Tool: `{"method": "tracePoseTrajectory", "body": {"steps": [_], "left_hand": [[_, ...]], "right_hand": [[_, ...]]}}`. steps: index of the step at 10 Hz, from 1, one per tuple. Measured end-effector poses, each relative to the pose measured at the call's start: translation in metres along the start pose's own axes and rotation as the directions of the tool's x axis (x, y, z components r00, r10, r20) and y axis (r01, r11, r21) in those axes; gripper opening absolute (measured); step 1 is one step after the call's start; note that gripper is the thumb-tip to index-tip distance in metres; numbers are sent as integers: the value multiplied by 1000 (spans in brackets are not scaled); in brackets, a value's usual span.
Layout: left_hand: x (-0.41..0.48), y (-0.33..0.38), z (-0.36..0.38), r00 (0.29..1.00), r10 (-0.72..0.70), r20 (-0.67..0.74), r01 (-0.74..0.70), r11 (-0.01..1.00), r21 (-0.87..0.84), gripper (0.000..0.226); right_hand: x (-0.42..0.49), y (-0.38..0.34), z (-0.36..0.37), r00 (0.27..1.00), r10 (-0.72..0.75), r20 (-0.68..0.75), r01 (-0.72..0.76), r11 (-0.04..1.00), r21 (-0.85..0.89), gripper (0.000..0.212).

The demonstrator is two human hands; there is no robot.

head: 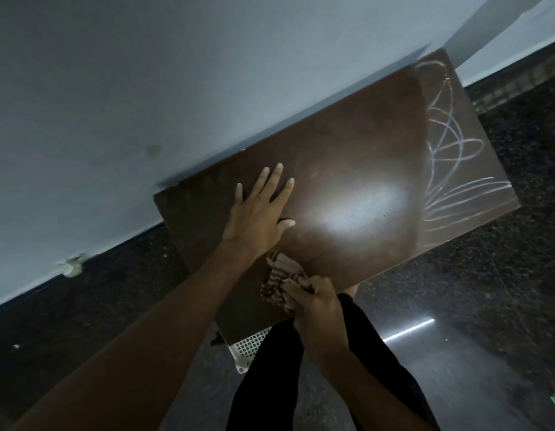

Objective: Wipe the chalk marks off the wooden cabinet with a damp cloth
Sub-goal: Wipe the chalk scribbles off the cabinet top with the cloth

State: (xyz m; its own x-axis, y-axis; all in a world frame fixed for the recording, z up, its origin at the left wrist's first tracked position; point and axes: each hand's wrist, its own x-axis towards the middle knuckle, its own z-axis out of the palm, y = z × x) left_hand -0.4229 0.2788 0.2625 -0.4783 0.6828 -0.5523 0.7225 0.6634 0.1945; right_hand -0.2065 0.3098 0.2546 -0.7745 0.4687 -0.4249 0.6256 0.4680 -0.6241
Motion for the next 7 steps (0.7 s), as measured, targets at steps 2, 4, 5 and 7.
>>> {"method": "tracePoseTrajectory", "body": {"steps": [2,4,5,7], "left_hand": [[-59,-92,28,984,-127,-127,127,992,-6,72],[-87,-143,39,969,-124,-215,126,992,-5,70],[-91,-147,34,944,-110,-311,100,994,-48,61],[-93,-148,21,884,-45,-466,-9,993,-114,74]], "right_hand": [[76,-24,-51,999,-20,-34,24,992,127,16],[183,-73,-41,979,-118,-169,103,990,-99,19],[192,-104,-6,957,-252,-144,210,944,-256,35],[123,-159,65,896,-423,135,444,865,-235,27]]}}
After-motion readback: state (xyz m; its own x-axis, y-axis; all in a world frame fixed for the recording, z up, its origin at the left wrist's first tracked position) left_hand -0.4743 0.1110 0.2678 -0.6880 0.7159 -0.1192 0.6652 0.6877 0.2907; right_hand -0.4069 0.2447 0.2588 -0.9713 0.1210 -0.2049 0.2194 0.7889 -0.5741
